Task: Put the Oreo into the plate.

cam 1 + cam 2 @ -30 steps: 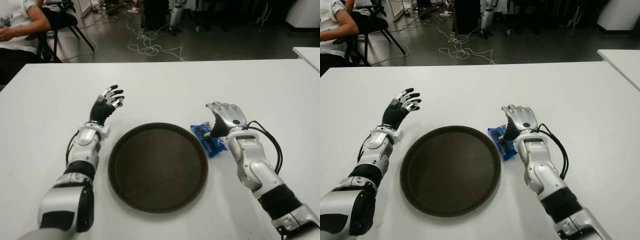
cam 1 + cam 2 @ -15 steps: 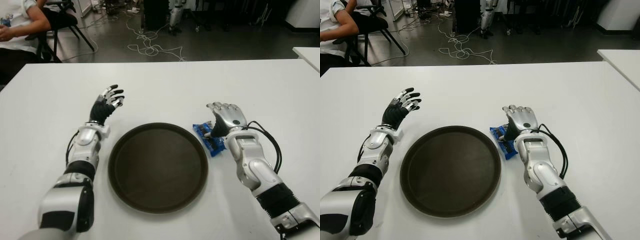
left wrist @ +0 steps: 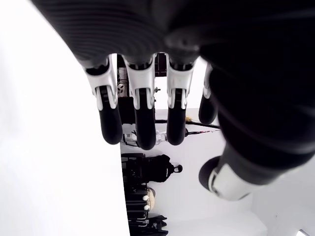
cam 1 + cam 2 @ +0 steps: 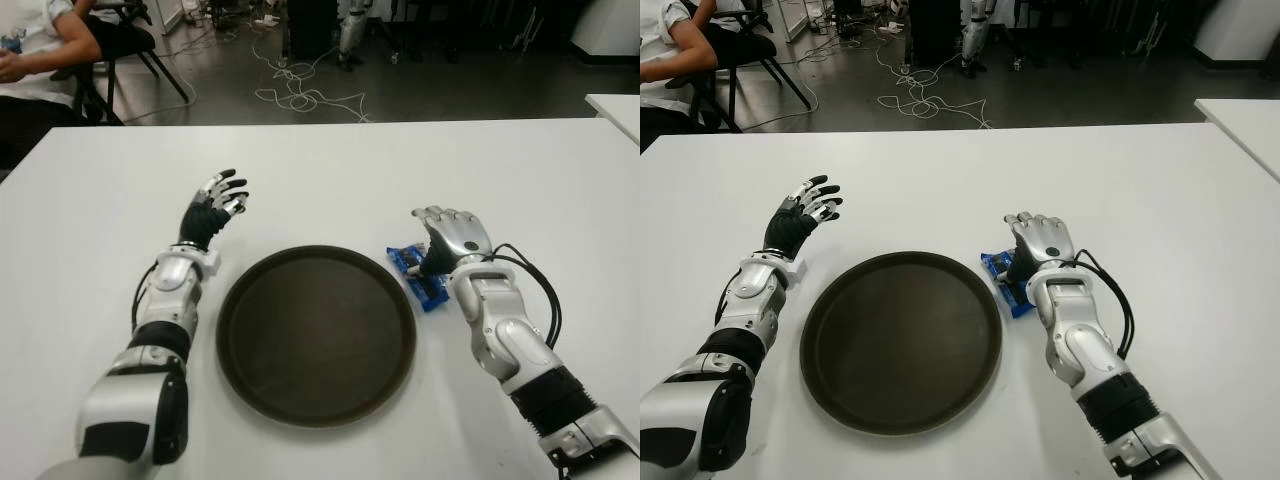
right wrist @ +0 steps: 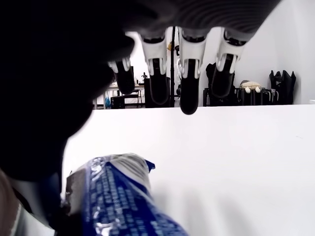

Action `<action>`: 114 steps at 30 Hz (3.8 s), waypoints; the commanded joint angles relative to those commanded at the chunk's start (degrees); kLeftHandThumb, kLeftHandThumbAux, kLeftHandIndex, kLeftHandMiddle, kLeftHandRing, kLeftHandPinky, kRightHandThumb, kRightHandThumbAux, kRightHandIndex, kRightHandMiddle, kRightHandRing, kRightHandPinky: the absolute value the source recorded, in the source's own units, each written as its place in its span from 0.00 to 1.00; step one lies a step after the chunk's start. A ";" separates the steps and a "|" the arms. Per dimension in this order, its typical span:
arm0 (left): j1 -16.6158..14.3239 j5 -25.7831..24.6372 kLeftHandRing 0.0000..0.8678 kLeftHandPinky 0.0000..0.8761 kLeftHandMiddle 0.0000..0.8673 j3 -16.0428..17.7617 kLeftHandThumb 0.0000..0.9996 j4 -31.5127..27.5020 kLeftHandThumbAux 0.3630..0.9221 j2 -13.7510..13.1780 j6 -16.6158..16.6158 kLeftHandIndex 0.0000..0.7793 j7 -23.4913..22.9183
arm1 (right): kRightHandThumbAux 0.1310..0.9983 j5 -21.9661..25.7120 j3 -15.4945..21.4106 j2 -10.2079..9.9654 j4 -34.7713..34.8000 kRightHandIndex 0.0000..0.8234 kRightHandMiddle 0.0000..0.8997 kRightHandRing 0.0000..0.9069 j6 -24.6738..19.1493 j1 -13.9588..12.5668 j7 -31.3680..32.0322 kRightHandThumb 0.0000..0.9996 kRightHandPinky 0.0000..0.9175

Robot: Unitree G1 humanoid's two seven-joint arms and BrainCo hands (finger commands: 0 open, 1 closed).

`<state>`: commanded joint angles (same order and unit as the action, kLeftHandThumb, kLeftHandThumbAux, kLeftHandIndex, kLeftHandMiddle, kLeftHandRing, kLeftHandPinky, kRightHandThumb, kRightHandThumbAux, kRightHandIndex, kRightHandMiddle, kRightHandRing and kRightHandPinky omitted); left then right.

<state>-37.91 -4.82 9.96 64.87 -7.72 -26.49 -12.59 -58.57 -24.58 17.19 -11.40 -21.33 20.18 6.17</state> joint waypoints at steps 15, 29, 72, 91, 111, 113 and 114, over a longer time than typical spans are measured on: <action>-0.08 -0.07 0.25 0.28 0.26 -0.16 0.02 -0.03 0.69 -0.09 0.51 0.21 -0.07 | 0.65 -0.36 -0.38 -0.41 -1.13 0.18 0.20 0.22 -0.31 0.37 0.18 0.00 0.21; -0.28 -0.45 0.26 0.29 0.27 0.13 0.03 0.19 0.69 -0.11 0.88 0.23 -0.31 | 0.65 -0.31 -0.51 -0.86 -1.31 0.13 0.16 0.17 -1.08 0.62 1.16 0.00 0.15; -0.16 -0.52 0.27 0.30 0.27 0.27 0.03 -0.23 0.68 -0.21 0.82 0.23 -0.68 | 0.65 -0.20 -3.54 -2.15 -3.91 0.14 0.16 0.16 -3.25 0.96 3.13 0.00 0.13; 0.06 -0.25 0.26 0.28 0.26 0.14 0.02 -0.53 0.66 -0.45 0.80 0.21 -0.63 | 0.63 -0.64 -3.49 0.15 3.06 0.12 0.15 0.15 -4.63 -1.92 7.11 0.00 0.14; -0.11 -0.62 0.26 0.29 0.27 0.51 0.03 -0.27 0.68 -0.31 0.69 0.22 -0.59 | 0.64 -0.66 -3.35 2.15 7.54 0.12 0.15 0.15 -3.75 -5.36 8.28 0.00 0.12; -0.07 -0.47 0.26 0.28 0.27 0.42 0.03 -0.30 0.67 -0.33 0.63 0.22 -0.41 | 0.64 -0.71 -3.33 2.02 7.59 0.12 0.15 0.15 -4.05 -5.43 8.60 0.00 0.12; -0.07 -0.39 0.26 0.28 0.26 0.37 0.03 -0.31 0.67 -0.34 0.63 0.22 -0.32 | 0.63 -0.69 -3.31 1.95 7.62 0.11 0.15 0.15 -4.18 -5.47 8.71 0.00 0.11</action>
<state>-37.98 -5.21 10.33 64.55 -8.06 -25.87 -12.91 -59.25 -27.88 19.14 -3.78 -25.51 14.71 14.89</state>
